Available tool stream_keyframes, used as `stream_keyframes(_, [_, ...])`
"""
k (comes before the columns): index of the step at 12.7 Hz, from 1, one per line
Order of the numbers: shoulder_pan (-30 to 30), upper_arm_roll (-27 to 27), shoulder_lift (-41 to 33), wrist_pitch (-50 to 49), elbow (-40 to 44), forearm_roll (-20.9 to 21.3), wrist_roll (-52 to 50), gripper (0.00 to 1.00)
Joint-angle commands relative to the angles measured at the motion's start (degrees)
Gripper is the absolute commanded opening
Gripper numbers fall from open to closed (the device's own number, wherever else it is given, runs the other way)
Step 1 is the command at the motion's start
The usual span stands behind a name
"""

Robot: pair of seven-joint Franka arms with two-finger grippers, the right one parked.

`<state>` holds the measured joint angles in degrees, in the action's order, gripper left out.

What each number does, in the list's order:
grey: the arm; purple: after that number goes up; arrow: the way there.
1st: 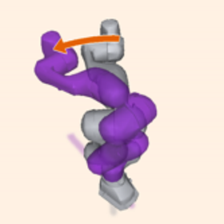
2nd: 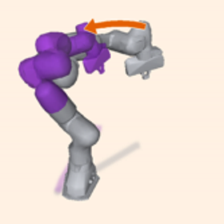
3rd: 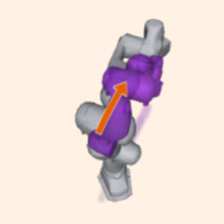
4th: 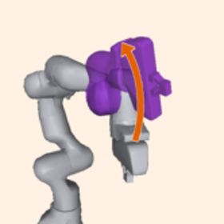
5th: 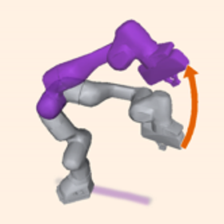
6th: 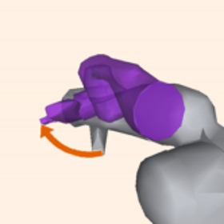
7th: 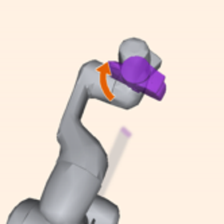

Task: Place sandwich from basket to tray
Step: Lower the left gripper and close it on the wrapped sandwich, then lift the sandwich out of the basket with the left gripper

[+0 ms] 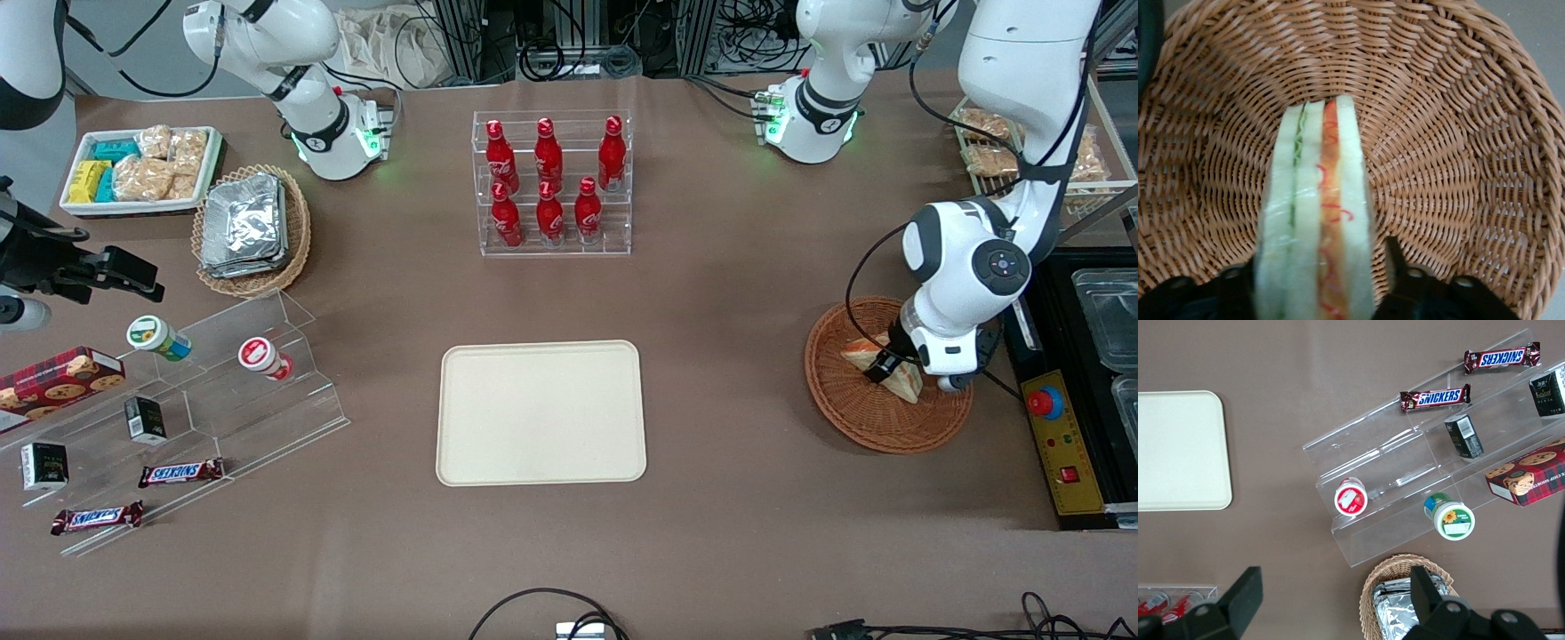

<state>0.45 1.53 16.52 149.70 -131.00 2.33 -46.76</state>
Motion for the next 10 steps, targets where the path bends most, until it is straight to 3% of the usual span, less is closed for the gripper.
stream_keyframes(1, [-0.1, 0.1, -1.2, 0.4, -0.5, 1.2, -0.6, 0.18])
stream_keyframes(6, [-0.4, -0.2, -10.8, -13.6, 0.4, 1.5, 4.7, 0.13])
stream_keyframes(10, [-1.1, -6.9, -15.4, -19.3, 3.7, 1.5, 12.9, 0.14])
